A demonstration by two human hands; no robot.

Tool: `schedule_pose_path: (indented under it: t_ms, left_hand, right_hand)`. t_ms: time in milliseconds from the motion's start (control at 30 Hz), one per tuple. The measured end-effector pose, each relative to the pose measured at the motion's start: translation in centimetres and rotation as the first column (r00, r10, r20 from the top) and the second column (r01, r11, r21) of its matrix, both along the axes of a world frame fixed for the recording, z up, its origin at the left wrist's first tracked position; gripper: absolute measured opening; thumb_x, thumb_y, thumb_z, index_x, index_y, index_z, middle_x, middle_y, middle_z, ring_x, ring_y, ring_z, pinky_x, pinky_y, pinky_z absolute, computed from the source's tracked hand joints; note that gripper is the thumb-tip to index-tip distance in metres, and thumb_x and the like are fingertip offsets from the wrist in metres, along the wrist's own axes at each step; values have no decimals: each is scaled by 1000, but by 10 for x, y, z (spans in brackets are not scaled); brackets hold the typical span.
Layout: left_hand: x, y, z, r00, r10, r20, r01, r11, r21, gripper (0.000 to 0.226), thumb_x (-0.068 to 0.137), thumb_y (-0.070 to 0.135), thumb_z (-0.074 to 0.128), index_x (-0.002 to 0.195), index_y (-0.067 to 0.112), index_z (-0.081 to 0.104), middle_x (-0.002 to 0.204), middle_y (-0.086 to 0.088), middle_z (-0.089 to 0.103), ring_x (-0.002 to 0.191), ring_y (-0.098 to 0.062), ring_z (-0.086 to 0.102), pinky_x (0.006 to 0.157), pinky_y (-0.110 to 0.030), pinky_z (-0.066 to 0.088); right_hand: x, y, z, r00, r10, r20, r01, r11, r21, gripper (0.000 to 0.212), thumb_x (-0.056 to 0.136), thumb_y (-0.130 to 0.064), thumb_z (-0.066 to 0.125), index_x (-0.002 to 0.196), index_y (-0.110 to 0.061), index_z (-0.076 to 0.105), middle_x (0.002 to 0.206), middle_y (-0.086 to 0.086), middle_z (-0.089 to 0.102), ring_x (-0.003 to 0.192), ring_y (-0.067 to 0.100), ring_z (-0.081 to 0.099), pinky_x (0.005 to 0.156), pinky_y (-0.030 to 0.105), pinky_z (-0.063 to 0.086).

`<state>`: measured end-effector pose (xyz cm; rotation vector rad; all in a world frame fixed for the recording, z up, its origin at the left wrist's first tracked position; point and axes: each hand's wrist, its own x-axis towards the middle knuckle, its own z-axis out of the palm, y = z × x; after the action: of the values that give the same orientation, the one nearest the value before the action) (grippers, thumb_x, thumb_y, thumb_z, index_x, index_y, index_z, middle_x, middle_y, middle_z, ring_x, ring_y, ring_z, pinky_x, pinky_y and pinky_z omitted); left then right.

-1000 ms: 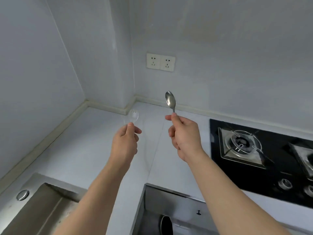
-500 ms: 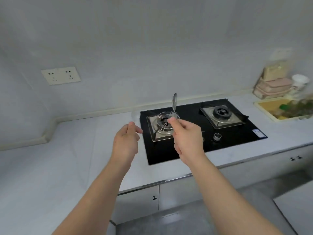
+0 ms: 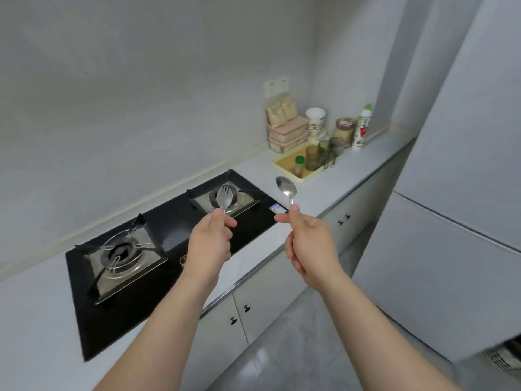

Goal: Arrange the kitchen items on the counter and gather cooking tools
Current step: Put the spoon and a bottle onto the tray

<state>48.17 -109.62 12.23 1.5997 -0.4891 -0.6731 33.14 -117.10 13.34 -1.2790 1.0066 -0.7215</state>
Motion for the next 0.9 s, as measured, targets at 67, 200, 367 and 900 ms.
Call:
schedule_pose_path:
  t_ms: [67,200,367,900]
  left_hand:
    - [-18,-31,-1,999,-47,9,47,999,-5,39,106,39,37,89,13,60,54,5,36,45,-10,27,46,-26,26]
    - [-44,-89,-6,993,-119,-8,119,993,-1,36,106,33,37,84,13,57,53,5,33,44,-10,23,47,-26,19]
    - [-57,-159,-18,982,-188,-9,188,981,49,37,105,34,36,82,14,56,52,7,33,45,-12,24,47,-27,21]
    - [13,-407,-71,949,-231,213,150,929,338,29,104,21,32,94,18,59,86,3,54,83,-20,52,76,-35,43]
  right_hand:
    - [-23,-25,0,997,-75,-9,75,997,8,42,102,-53,40,106,-26,71,47,5,48,32,14,33,36,20,27]
    - [-54,-68,-8,984,-177,20,176,984,25,38,100,-47,51,105,-16,72,50,7,45,34,14,29,38,20,23]
    - [-70,-128,-19,969,-237,63,236,971,34,40,104,-45,42,111,-16,69,46,4,43,32,13,26,37,19,22]
    - [-22,-381,-30,964,-223,-145,232,971,48,38,107,-39,35,118,-20,66,54,4,51,36,12,30,37,21,26]
